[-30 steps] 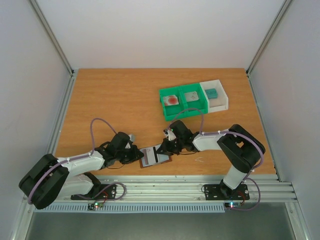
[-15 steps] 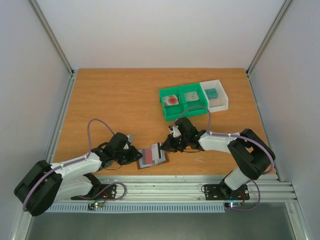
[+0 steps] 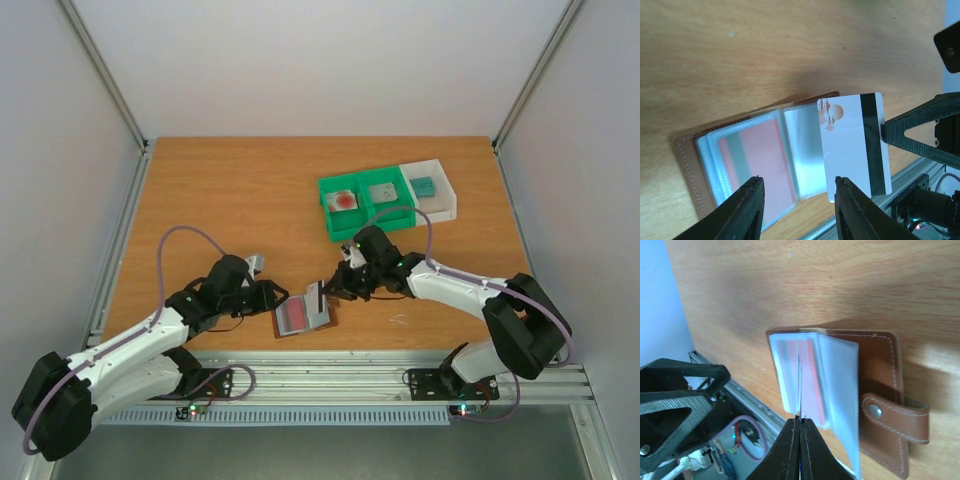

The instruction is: Take the credit cards out of the card holder

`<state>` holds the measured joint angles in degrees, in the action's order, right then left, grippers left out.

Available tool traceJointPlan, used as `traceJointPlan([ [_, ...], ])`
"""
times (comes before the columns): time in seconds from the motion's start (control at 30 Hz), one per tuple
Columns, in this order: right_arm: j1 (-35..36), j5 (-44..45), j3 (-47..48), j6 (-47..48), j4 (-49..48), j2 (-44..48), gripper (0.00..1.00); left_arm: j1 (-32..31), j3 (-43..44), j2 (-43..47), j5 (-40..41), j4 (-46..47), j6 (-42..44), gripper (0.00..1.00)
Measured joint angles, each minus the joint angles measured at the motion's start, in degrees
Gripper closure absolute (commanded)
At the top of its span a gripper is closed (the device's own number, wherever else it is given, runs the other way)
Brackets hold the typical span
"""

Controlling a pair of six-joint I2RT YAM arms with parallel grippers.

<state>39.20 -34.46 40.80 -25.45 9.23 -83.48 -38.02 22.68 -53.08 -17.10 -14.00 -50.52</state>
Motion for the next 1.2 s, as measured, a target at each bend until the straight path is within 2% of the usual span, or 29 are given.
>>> traceJointPlan([
  [0.2,0.0,0.7,5.0,-4.7,7.1,2.5,0.99,0.0,2.4,0.7,-0.5,-0.5,3.5,0.59],
  [0.37,0.0,4.1,13.1,-9.1,18.8,2.6,0.99,-0.1,3.6,1.0,-1.7,-0.6,6.6,0.58],
  [0.53,0.0,8.5,25.1,-12.7,33.2,0.0,0.99,-1.0,5.3,1.4,-3.4,-0.4,9.6,0.54],
  [0.77,-0.1,9.6,30.9,-18.5,43.0,-4.1,0.99,-2.5,5.6,1.5,-5.9,2.8,12.4,0.53],
  [0.93,-0.1,10.4,34.9,-21.0,47.2,-6.0,0.99,-5.6,6.8,0.0,-5.4,3.7,15.8,0.5],
  [1.2,-0.1,9.7,36.3,-23.4,48.8,-7.7,0.99,-10.9,13.4,-9.7,-2.9,4.2,21.4,0.5],
])
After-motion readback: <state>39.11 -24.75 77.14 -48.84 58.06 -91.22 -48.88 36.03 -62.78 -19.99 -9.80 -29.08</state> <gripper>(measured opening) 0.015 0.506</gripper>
